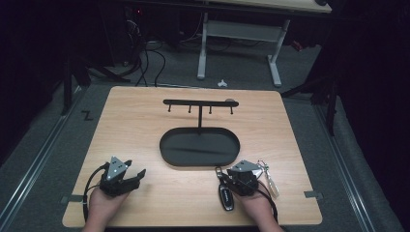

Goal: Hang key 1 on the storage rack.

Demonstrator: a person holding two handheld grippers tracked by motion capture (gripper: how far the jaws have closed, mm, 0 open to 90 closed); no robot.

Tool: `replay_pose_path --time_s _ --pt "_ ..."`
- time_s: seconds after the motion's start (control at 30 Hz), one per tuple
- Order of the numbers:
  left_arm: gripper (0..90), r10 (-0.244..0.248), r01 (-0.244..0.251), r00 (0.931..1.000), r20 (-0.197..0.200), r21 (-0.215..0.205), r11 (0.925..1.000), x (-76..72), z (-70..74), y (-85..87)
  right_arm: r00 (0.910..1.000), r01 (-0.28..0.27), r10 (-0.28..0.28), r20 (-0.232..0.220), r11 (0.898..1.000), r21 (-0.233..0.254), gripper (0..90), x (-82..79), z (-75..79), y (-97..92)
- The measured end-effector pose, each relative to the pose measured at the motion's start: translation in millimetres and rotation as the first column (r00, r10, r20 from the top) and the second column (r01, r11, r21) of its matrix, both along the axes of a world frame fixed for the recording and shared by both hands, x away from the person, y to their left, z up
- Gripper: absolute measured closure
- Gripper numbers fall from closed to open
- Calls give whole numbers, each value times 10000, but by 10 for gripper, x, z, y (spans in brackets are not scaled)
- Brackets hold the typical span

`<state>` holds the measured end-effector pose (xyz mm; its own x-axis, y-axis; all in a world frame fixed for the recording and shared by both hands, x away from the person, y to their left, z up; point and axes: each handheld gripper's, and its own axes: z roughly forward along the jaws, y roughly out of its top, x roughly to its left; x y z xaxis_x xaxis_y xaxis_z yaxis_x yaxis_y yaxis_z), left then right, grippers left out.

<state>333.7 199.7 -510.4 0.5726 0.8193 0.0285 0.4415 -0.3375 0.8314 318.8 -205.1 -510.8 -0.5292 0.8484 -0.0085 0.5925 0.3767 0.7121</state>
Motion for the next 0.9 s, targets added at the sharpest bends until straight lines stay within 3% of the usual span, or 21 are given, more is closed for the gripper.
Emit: replay_pose_path --time_s 0.13,0.23,0.33,0.53,0.8,0.9 --pt "361 -243 243 9997 8 55 9997 41 -1 -81 10000 -37 36 18 9986 537 541 -92 39 45" --pt "360 -431 430 9991 64 161 9989 80 3 -156 9999 27 -18 -133 9979 654 449 -127 4 101" --pt "360 -579 577 9983 79 186 9982 112 6 -209 9991 50 -26 -414 9982 598 425 -132 -53 137" --pt "359 -765 763 9970 61 264 9967 147 -2 -269 9955 329 -271 -905 9974 640 486 -98 -114 113" --pt "359 -696 694 9976 61 258 9973 135 1 -245 9958 -299 322 -860 9992 273 666 -118 -98 171" --pt "359 -678 676 9977 54 255 9974 131 -1 -244 9959 -479 491 -764 9987 167 693 -125 -90 188"
